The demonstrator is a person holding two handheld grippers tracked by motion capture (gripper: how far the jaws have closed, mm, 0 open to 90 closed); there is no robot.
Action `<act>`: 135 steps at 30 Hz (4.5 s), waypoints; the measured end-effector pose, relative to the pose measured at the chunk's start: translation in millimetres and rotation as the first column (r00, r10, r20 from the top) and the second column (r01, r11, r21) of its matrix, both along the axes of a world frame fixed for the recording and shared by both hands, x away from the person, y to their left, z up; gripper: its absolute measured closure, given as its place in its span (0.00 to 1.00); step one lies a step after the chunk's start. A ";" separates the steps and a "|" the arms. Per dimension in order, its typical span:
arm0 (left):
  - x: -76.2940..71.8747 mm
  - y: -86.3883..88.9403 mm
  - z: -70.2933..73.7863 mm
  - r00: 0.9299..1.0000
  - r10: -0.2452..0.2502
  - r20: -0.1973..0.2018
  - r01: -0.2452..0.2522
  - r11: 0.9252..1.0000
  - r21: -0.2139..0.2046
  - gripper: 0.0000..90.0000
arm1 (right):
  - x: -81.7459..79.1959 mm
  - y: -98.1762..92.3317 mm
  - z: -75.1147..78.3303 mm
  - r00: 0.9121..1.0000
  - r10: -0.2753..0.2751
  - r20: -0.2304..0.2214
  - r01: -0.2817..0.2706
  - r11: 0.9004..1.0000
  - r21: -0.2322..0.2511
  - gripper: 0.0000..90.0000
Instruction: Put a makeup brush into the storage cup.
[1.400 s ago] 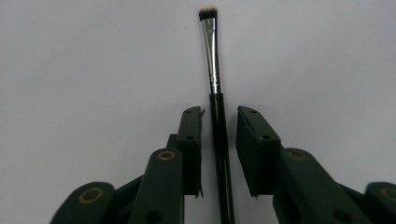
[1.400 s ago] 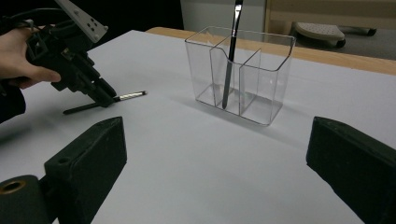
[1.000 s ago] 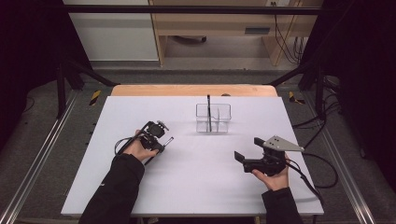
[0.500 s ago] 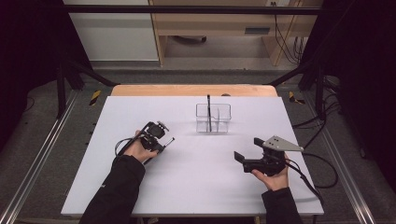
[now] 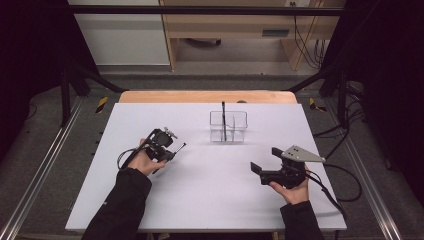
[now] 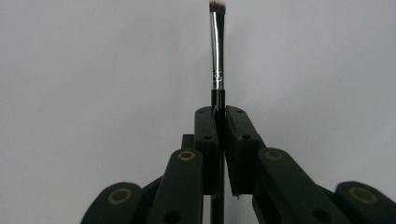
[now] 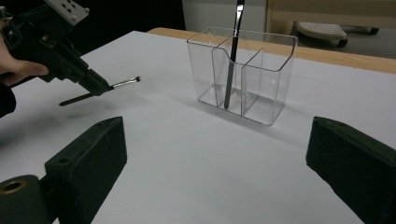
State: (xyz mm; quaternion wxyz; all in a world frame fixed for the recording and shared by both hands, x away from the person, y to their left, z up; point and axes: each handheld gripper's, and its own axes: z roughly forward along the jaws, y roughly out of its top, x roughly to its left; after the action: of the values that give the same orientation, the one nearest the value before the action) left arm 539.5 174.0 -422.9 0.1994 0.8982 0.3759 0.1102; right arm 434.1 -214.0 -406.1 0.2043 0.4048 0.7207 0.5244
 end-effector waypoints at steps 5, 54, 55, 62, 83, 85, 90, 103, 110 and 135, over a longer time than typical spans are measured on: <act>-6.4 3.8 6.0 1.000 0.005 0.023 -0.004 1.000 -0.031 0.93 | -0.1 0.2 0.1 1.000 0.000 0.001 0.000 1.000 0.001 0.06; -73.7 7.5 28.9 0.947 0.154 0.283 -0.042 0.930 -0.366 0.93 | -2.0 8.4 4.0 1.000 -0.005 0.003 0.004 0.999 0.052 0.05; -74.5 6.9 29.2 0.946 0.156 0.285 -0.041 0.928 -0.369 0.93 | -2.0 8.7 4.2 1.000 -0.006 0.002 0.006 0.998 0.057 0.05; -80.2 3.6 33.7 0.936 0.173 0.308 -0.038 0.916 -0.399 0.93 | -2.6 13.3 8.5 1.000 -0.021 0.008 0.021 0.997 0.071 0.05; -91.0 -8.1 28.8 0.918 0.201 0.341 -0.007 0.869 -0.495 0.93 | 5.9 44.6 16.5 0.999 -0.014 0.029 0.011 0.996 0.087 0.04; -92.0 -8.5 27.1 0.916 0.206 0.344 -0.006 0.865 -0.501 0.93 | 7.1 46.0 17.1 0.999 -0.019 0.028 0.016 0.995 0.096 0.05; -95.6 -10.3 24.1 0.912 0.215 0.349 -0.004 0.856 -0.516 0.93 | 11.1 50.5 17.5 1.000 -0.012 0.014 0.010 0.992 0.125 0.06; -104.3 -21.6 22.1 0.904 0.213 0.370 0.020 0.845 -0.534 0.93 | 17.4 66.4 14.9 1.000 -0.002 -0.011 0.004 0.987 0.158 0.09; -104.8 -29.9 17.9 0.906 0.218 0.364 0.021 0.835 -0.550 0.93 | 18.9 73.9 14.8 1.000 0.002 -0.014 0.000 0.986 0.167 0.09; -109.6 -55.5 9.5 0.907 0.206 0.368 0.041 0.827 -0.561 0.93 | 22.7 93.2 8.1 0.999 0.022 -0.043 -0.013 0.980 0.200 0.15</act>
State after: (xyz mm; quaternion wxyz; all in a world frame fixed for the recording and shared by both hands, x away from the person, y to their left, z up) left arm 429.9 118.5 -413.4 0.5218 0.7392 0.3800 0.1921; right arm 456.8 -120.7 -398.0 0.1418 0.4285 0.6725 0.5866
